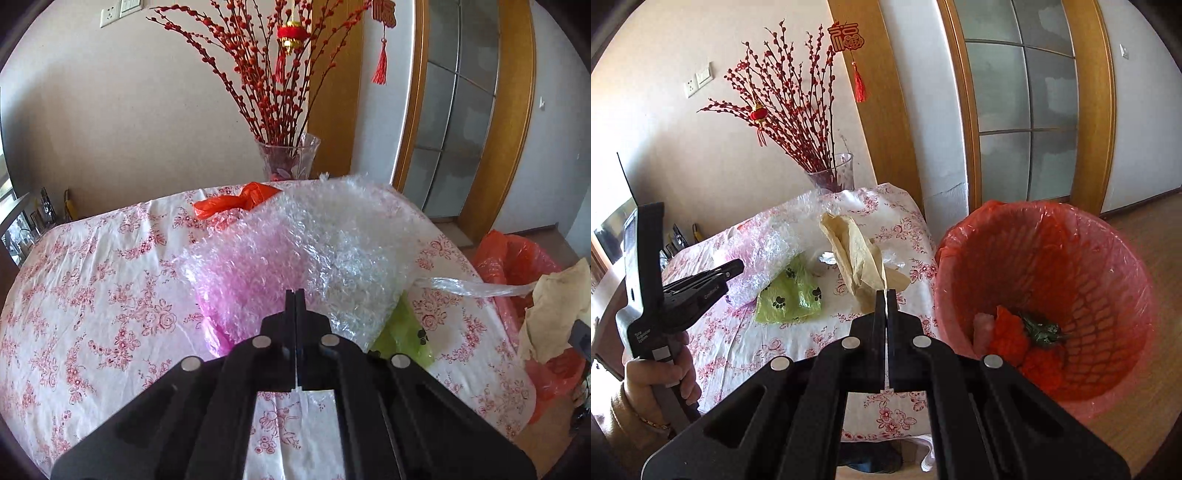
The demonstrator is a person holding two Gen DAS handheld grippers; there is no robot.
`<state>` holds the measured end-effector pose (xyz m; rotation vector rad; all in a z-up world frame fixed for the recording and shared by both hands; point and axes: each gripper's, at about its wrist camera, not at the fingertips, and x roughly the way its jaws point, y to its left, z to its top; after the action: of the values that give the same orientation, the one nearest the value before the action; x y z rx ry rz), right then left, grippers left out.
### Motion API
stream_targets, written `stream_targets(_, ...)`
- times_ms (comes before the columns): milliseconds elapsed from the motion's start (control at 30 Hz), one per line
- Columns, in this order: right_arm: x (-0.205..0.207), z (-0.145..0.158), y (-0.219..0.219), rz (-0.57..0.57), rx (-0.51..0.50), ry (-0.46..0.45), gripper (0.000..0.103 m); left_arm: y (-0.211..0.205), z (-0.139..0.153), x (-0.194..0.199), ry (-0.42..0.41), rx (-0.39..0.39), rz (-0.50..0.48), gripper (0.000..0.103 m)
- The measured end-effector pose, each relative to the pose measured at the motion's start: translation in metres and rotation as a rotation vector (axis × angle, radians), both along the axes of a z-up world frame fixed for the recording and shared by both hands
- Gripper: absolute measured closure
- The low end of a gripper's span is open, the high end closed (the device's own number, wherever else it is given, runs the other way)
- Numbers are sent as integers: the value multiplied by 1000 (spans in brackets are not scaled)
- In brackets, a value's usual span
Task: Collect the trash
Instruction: 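Lift the beige bag with the right tool while the left tool grasps the bubble wrap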
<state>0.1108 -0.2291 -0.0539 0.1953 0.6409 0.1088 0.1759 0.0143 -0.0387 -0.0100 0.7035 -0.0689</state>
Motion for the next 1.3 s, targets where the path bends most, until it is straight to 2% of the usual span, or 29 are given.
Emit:
stream_targets(167, -4, 4, -6, -12, 6, -12, 102, 26, 13, -14, -35, -55, -4, 101)
stream_targets(200, -4, 4, -6, -13, 5, -12, 102, 33, 14, -14, -38, -76, 1, 96)
stream_targets(233, -4, 3, -6, -14, 4, -12, 102, 37, 15, -10, -36, -90, 5, 74)
stream_targets(300, -3, 2, -5, -15, 6, -10, 102, 46, 18, -4, -48, -102, 40, 41)
stream_targets(433, -3, -1, -6, -20, 11, 0, 102, 43, 22, 19, -22, -97, 28, 36)
stream_targets(533, -2, -3, -8, -24, 15, 8, 102, 34, 22, 45, 3, -54, 17, 31)
stream_targets(600, -1, -3, -8, -25, 13, 12, 102, 29, 22, 61, 24, -58, -4, 31)
stream_targets(733, 2, -7, -10, -27, 16, 26, 102, 15, 15, 81, 55, 12, -29, 30)
stream_targets(867, 3, -9, -11, -21, 27, 35, 102, 11, -1, 91, 120, 30, -43, 30)
stream_targets(900, 3, -9, -10, -20, 27, 35, 102, 11, -4, 91, 126, 28, -44, 34)
stream_targets(933, 3, -9, -10, -19, 29, 35, 102, 12, -7, 91, 128, 31, -42, 47)
stream_targets(967, 3, -9, -10, -17, 29, 33, 102, 12, -9, 90, 131, 35, -42, 53)
stream_targets(1033, 1, -8, -9, -16, 30, 27, 102, 13, -10, 86, 121, 34, -47, 79)
stream_targets(1133, -6, -4, -11, -18, 31, 12, 102, 17, -4, 78, 101, 11, -58, 92)
stream_targets(1300, -15, 4, -16, -32, 35, -15, 102, 20, 12, 63, 53, 7, -57, 96)
